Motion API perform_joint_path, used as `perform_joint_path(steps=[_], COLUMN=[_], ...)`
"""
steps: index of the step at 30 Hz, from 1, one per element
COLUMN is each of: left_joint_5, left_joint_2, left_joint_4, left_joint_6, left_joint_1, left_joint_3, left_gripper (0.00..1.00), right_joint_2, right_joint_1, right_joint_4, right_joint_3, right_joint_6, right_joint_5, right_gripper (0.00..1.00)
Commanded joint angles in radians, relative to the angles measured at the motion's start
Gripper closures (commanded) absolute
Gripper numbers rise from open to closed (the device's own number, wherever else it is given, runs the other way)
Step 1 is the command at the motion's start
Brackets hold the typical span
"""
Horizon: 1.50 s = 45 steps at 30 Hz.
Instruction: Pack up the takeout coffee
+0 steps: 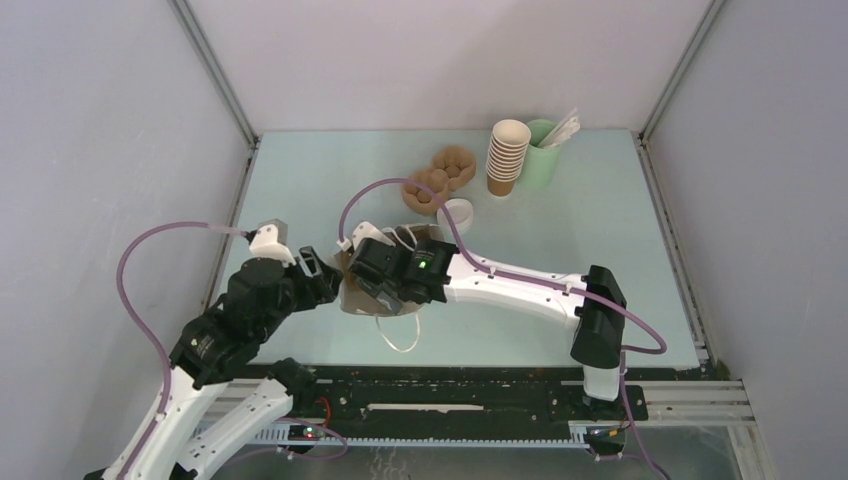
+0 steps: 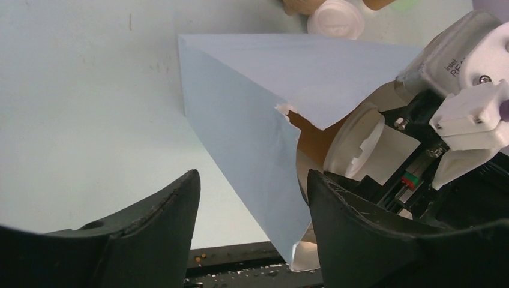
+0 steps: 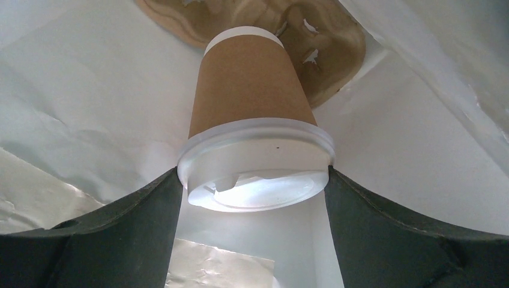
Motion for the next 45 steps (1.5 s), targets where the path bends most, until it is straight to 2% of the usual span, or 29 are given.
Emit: perform_joint_path(steps=[1,3,7,8,10,12,15,19,22,28,32,36,40,45], left_joint_5=[0.041,0.017,-0.134,-0.156,-0.214,-0.260,-0.291,-0.255,-0.244,-0.208,-0.258,-0.284,-0.213,0.009], left_joint_2=[0.029,0.050,0.118,0.123,0.108,0.075,0.055,0.089,0.097,0.146,0.152,0.158,0.098,-0.036], left_joint_4=[0.017,0.022,-0.035,-0.040,-0.041,-0.067,-0.094,-0.088,-0.063,-0.034,-0.032,-0.059,0.000,0.179], left_joint_6=[-0.051,-0.052,-0.089,-0.105,-0.134,-0.153,-0.149,-0.136,-0.137,-0.126,-0.106,-0.037,0.062,0.219], left_joint_1=[-0.020,-0.053,-0.178,-0.217,-0.260,-0.263,-0.263,-0.263,-0.264,-0.267,-0.271,-0.273,-0.273,-0.273], left_joint_3=[0.015,0.023,0.047,0.047,0.042,0.051,0.084,0.081,0.071,0.053,0.029,0.040,-0.011,-0.119], left_gripper=[0.33,0.44,0.59,0.59,0.48,0.40,0.33,0.34,0.43,0.49,0.66,0.86,0.99,1.00], right_joint_2=[0.011,0.012,0.012,0.014,0.014,0.013,0.012,0.013,0.010,0.011,-0.009,-0.064,-0.113,-0.140], right_joint_1=[-0.015,-0.016,-0.019,-0.019,-0.019,-0.019,-0.019,-0.019,-0.020,-0.019,-0.017,0.021,0.078,0.148], right_joint_4=[-0.024,-0.027,-0.032,-0.034,-0.035,-0.034,-0.032,-0.032,-0.034,-0.033,-0.023,0.059,0.126,0.058], right_joint_3=[0.052,0.058,0.064,0.067,0.069,0.070,0.068,0.069,0.066,0.065,0.045,-0.041,-0.111,-0.104], right_joint_6=[0.027,0.026,0.022,0.020,0.017,0.016,0.014,0.008,0.012,0.012,-0.021,-0.167,-0.285,-0.214], right_joint_5=[-0.021,-0.022,-0.017,-0.017,-0.020,-0.021,-0.021,-0.022,-0.019,-0.023,-0.012,0.030,0.094,0.104], right_gripper=[0.40,0.40,0.40,0.40,0.40,0.40,0.40,0.41,0.41,0.41,0.42,0.43,0.43,0.43])
